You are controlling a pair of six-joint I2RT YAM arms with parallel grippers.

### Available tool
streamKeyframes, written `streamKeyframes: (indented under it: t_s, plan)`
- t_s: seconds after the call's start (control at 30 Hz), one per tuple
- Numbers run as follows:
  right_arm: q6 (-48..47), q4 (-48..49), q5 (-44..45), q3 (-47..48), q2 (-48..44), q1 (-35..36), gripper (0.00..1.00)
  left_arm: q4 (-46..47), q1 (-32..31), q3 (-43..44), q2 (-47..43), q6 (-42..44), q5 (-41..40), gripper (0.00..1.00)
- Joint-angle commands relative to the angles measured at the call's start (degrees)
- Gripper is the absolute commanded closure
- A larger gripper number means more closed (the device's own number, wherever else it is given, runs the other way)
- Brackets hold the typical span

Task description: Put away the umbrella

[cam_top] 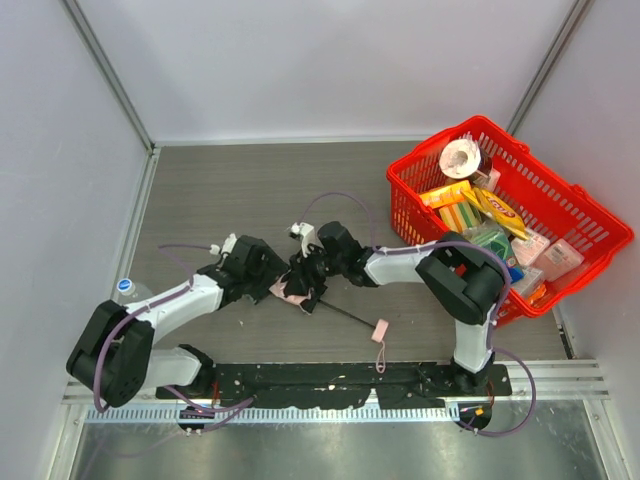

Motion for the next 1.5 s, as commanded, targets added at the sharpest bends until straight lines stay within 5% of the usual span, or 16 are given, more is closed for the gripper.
streamKeyframes:
  t_s: [0.0,0.2,0.43,0.5,0.6,0.63,0.83,1.23,1.47]
  plan:
    - [13.6,15.6,-15.0,1.3,1.8,-5.1,0.99,-1.7,-2.5,-0.7,2.2,3.0,-0.7,0.15]
    - [18.3,18.6,-19.6,2.7,4.9,-5.3,0.99,-0.5,-3.9,0.8,4.4,3.1,-3.5,0.28]
    - [13.6,12.0,-17.2,2.3,3.6,-5.4,0.99,1.4,-3.8,0.0,4.5,3.1,-3.6,0.89]
    - [12.2,9.0,-14.6,1.8,1.8,-5.4,0.88,1.6,-3.9,-0.4,4.4,2.8,-3.6,0.99]
    - [10.3,2.9,-9.3,1.0,-2.0,-5.4,0.39,2.0,-3.9,-1.2,3.4,1.9,-3.4,1.00]
    - [9.9,1.8,-6.2,0.9,-3.8,-5.4,0.33,2.1,-3.7,-1.4,2.8,1.6,-3.4,1.00]
    - [10.5,-7.6,1.4,-1.8,-13.2,-5.3,0.30,2.5,-3.8,-1.2,-4.2,2.0,-5.2,1.00]
    - [18.6,-9.0,3.0,-5.6,-27.2,-4.4,0.29,6.7,-3.8,1.9,-12.8,5.3,-9.6,1.00]
    - [13.6,-19.3,17.8,-2.8,-32.3,3.8,0.29,7.9,-3.8,6.5,-14.2,8.2,-12.1,1.00]
